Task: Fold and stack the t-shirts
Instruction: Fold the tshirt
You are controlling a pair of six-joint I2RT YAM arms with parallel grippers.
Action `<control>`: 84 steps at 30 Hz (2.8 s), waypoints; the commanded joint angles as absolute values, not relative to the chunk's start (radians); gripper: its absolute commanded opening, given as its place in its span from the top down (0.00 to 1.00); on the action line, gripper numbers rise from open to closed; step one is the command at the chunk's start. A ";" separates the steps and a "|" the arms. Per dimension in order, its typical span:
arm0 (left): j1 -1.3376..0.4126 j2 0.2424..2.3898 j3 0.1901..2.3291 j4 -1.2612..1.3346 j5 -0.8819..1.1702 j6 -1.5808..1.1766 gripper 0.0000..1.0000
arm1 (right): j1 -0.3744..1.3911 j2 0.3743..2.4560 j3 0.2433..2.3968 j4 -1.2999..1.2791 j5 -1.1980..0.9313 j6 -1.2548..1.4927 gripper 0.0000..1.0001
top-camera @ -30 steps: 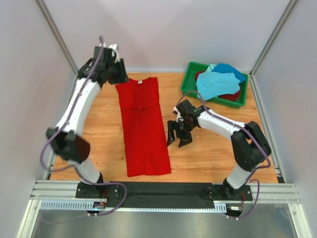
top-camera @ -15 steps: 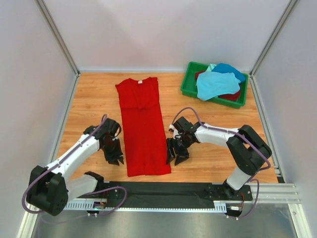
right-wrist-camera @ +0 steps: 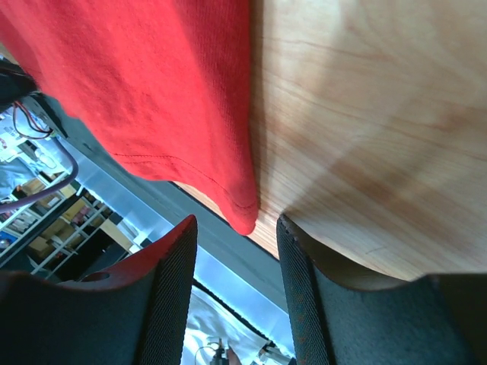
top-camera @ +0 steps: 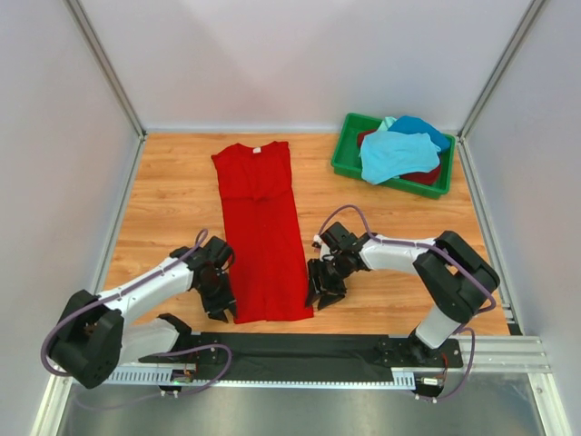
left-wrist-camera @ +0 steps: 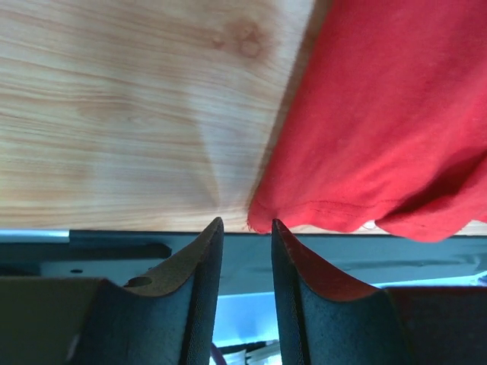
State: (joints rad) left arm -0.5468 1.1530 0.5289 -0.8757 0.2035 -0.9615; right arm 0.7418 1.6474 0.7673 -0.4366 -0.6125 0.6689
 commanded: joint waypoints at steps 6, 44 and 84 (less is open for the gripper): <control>-0.551 1.094 0.425 -0.772 0.236 -1.060 0.60 | 0.758 1.644 0.738 -0.339 -0.583 0.715 0.56; -0.551 0.985 0.353 -0.729 0.173 -1.141 0.59 | 0.767 1.726 0.721 -0.293 -0.598 0.709 0.67; -0.437 1.018 0.811 -1.051 0.034 -0.924 1.00 | 0.704 1.759 1.182 -0.581 -0.523 0.634 1.00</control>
